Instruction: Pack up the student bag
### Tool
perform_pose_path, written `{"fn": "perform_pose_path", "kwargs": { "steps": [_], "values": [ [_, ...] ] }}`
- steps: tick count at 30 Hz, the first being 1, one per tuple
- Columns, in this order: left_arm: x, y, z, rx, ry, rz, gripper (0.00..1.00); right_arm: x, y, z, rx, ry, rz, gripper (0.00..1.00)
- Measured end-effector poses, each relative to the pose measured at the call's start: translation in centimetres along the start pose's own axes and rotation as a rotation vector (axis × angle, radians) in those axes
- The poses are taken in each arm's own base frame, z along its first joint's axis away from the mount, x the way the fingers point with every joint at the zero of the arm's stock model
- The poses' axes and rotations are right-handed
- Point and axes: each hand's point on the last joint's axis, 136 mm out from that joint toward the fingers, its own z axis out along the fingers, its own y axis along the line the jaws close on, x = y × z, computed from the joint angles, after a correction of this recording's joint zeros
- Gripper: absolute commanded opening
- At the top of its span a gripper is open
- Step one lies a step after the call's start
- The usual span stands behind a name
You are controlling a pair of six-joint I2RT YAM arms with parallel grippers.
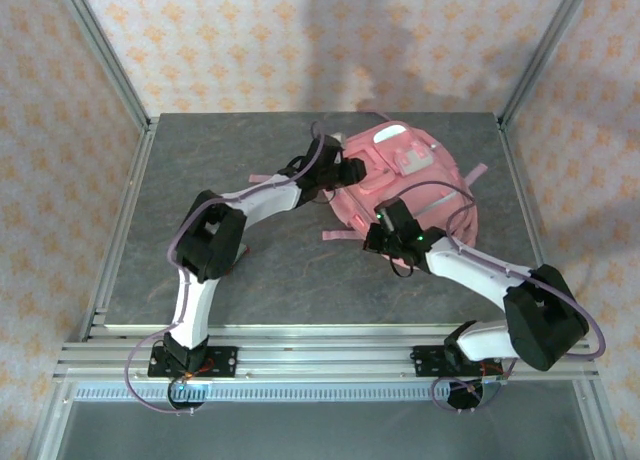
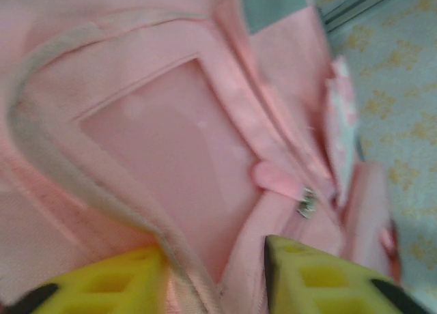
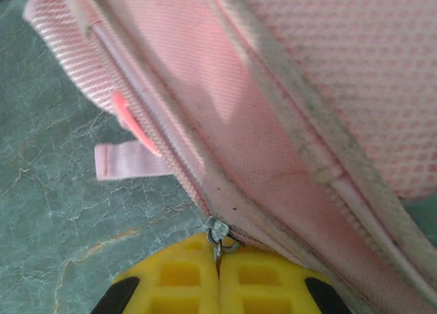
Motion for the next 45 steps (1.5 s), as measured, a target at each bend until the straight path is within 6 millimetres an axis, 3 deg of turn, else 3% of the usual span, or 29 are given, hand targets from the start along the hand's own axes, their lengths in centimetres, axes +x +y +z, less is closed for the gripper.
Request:
{"fn": "perform_pose_path", "kwargs": {
  "steps": [1, 5, 11, 18, 21, 25, 31, 36, 41, 44, 45],
  "values": [
    [0.3, 0.6, 0.6, -0.013, 0.005, 0.009, 0.0, 0.0, -0.1, -0.1, 0.004, -0.002, 0.003, 0.0],
    [2.0, 1.2, 1.3, -0.022, 0.031, 0.023, 0.0, 0.8, -0.7, -0.5, 0.013, 0.008, 0.006, 0.0],
    [2.9, 1.4, 0.3, 0.022, 0.017, 0.013, 0.0, 1.4, -0.5, -0.4, 0.008, 0.043, 0.026, 0.0],
    [1.5, 2.2, -1.1, 0.069, -0.05, -0.062, 0.0, 1.8, 2.6, 3.3, 0.028, 0.195, 0.015, 0.0],
    [1.0, 2.8, -1.5, 0.074, -0.071, -0.087, 0.0, 1.9, 4.0, 3.6, 0.009, 0.202, -0.003, 0.0],
    [1.0, 3.2, -2.5, 0.069, -0.086, -0.097, 0.0, 1.9, 4.3, 3.0, -0.006, 0.198, -0.009, 0.0],
    [2.8, 5.5, -7.5, 0.032, -0.082, -0.143, 0.0, 2.4, 3.1, 0.0, -0.025, 0.148, -0.014, 0.0],
    [6.3, 6.4, -12.0, 0.009, -0.044, -0.148, 0.0, 1.3, -0.1, -1.8, 0.021, 0.045, 0.027, 0.0],
    [9.7, 5.7, -13.7, 0.02, -0.004, -0.156, 0.0, -0.4, -2.6, -1.5, 0.098, -0.019, 0.07, 0.0],
    [10.5, 5.0, -13.9, 0.025, 0.011, -0.165, 0.0, -0.7, -3.1, -0.8, 0.131, -0.016, 0.065, 0.0],
    [10.4, 4.7, -13.9, 0.026, 0.013, -0.167, 0.04, -0.8, -3.1, -0.6, 0.138, -0.012, 0.059, 0.0]
  ]
}}
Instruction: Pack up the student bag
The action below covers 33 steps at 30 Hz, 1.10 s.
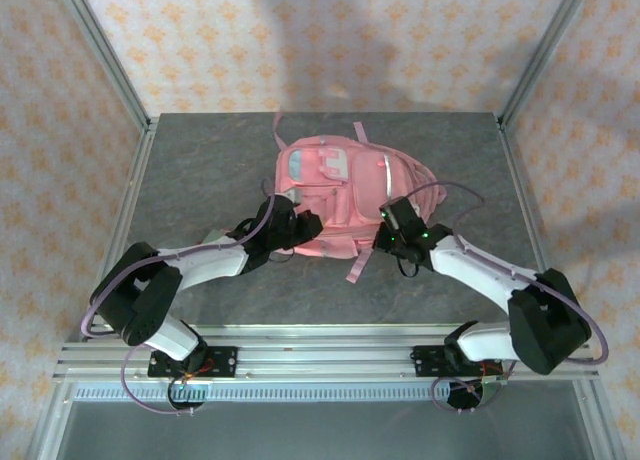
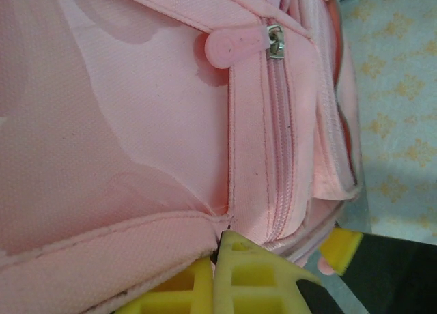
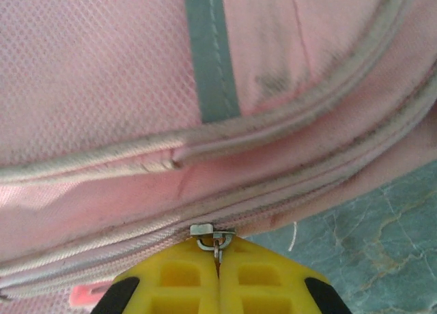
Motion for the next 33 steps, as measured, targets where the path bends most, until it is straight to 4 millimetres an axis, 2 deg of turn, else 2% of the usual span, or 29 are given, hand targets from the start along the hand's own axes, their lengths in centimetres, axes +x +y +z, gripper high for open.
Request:
{"fn": "perform_pose_path", "kwargs": {
  "steps": [3, 5, 11, 13, 16, 18, 20, 22, 24, 26, 28, 29, 33],
  "values": [
    [-0.8, -1.5, -0.1, 0.013, -0.004, -0.007, 0.28, 0.0, -0.1, 0.3, 0.011, 0.004, -0.021, 0.0],
    [-1.2, -3.2, -0.4, 0.042, -0.006, -0.009, 0.36, -0.3, -0.1, 0.3, 0.006, -0.005, -0.029, 0.0],
    [-1.6, -9.9, -1.3, 0.183, -0.006, 0.024, 0.48, -0.4, 0.1, 0.5, -0.022, -0.01, -0.055, 0.0],
    [-1.5, -11.3, -1.6, 0.213, -0.005, 0.034, 0.51, -0.3, 0.2, 0.6, -0.03, -0.01, -0.061, 0.0],
    [-2.0, -12.3, -1.6, 0.224, -0.016, 0.054, 0.5, -0.4, 0.2, 0.7, -0.039, -0.012, -0.069, 0.0],
    [-2.9, -12.8, -0.6, 0.208, -0.029, 0.083, 0.49, -0.4, 0.2, 0.7, -0.05, -0.017, -0.073, 0.0],
    [-4.0, -13.3, 1.6, 0.175, -0.038, 0.127, 0.44, -0.2, 0.1, 0.7, -0.059, -0.021, -0.072, 0.0],
    [-5.0, -13.3, 4.4, 0.14, -0.034, 0.175, 0.32, -0.2, 0.0, 0.8, -0.064, -0.024, -0.071, 0.0],
    [-5.7, -12.2, 7.8, 0.086, -0.02, 0.224, 0.13, -0.2, 0.0, 0.8, -0.068, -0.027, -0.07, 0.0],
    [-5.7, -9.7, 10.5, 0.025, 0.006, 0.245, 0.0, -0.2, 0.0, 0.8, -0.068, -0.028, -0.073, 0.0],
    [-4.6, -6.3, 12.4, -0.027, 0.064, 0.24, 0.0, -0.2, 0.0, 0.8, -0.067, -0.027, -0.08, 0.0],
    [-4.5, -5.9, 12.8, -0.01, 0.078, 0.23, 0.0, -0.2, 0.0, 0.9, -0.065, -0.026, -0.084, 0.0],
    [-4.3, -6.5, 12.6, 0.079, 0.092, 0.207, 0.0, 0.1, 0.3, 1.5, -0.075, 0.007, -0.101, 0.0]
  ]
}}
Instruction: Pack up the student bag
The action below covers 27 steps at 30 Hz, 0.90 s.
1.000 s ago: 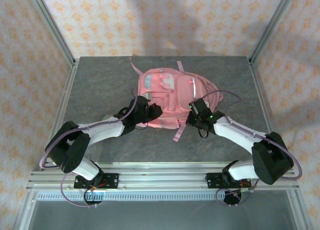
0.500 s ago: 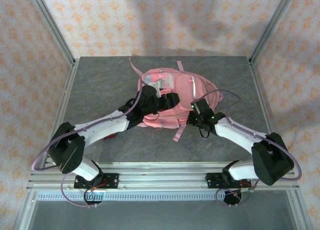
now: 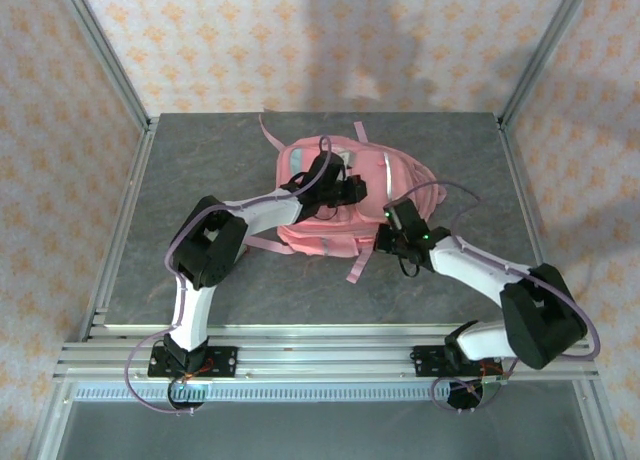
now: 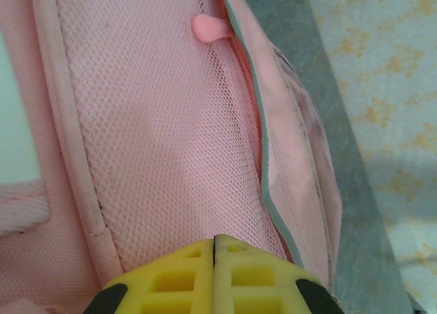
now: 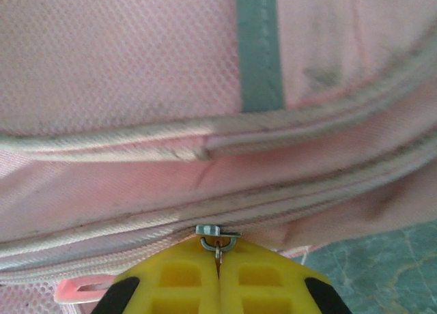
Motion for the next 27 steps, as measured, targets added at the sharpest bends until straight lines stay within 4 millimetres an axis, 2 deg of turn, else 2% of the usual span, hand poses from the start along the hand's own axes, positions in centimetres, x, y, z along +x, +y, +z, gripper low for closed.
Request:
{"fn": "perform_pose_path", "kwargs": {
  "steps": [7, 12, 15, 19, 24, 27],
  "values": [
    [0.1, -0.1, 0.1, 0.138, -0.011, -0.082, 0.0, 0.7, 2.4, 2.3, -0.01, 0.104, -0.079, 0.0],
    [-0.3, 0.2, -0.2, 0.203, -0.045, -0.115, 0.0, 1.2, 4.0, 2.6, -0.054, 0.132, -0.106, 0.0],
    [-0.4, 0.3, -0.4, 0.216, -0.056, -0.118, 0.0, 1.3, 3.8, 2.6, -0.049, 0.137, -0.094, 0.0],
    [-0.6, 0.6, -0.5, 0.196, -0.065, -0.107, 0.0, 0.7, 1.9, 2.0, -0.038, 0.129, -0.011, 0.0],
    [-0.7, 1.1, -0.6, 0.157, -0.061, -0.073, 0.0, 0.9, -4.3, -0.2, 0.064, 0.081, 0.138, 0.0],
    [-0.6, 1.1, -0.7, 0.147, -0.054, -0.05, 0.0, 0.2, -5.0, -1.1, 0.069, 0.036, 0.161, 0.0]
  ]
}}
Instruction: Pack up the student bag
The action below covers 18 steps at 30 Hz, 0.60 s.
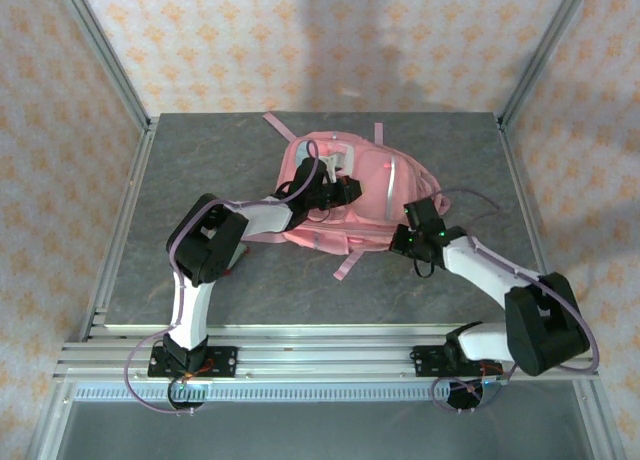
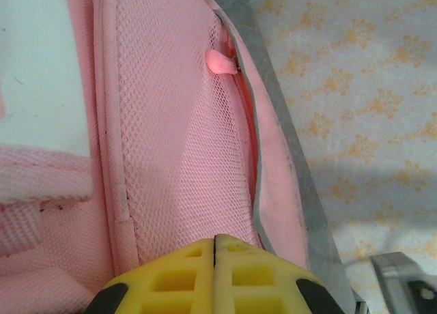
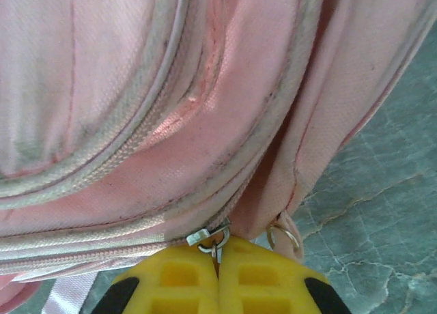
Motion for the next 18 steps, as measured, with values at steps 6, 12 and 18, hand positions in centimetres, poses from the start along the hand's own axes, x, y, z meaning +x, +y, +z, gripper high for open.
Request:
{"fn": "perform_pose_path", "kwargs": {
  "steps": [6, 12, 18],
  "values": [
    [-0.2, 0.1, -0.8, -0.049, 0.002, 0.037, 0.11, -0.2, 0.8, -0.5, -0.034, -0.01, -0.007, 0.0],
    [-1.2, -0.9, -5.0, -0.154, -0.011, 0.049, 0.35, 0.3, 1.2, -0.1, -0.037, 0.008, -0.022, 0.0],
    [-0.2, -4.7, -11.0, -0.137, -0.08, 0.057, 0.35, 0.3, 1.6, -0.1, -0.053, 0.006, -0.023, 0.0]
  ]
}}
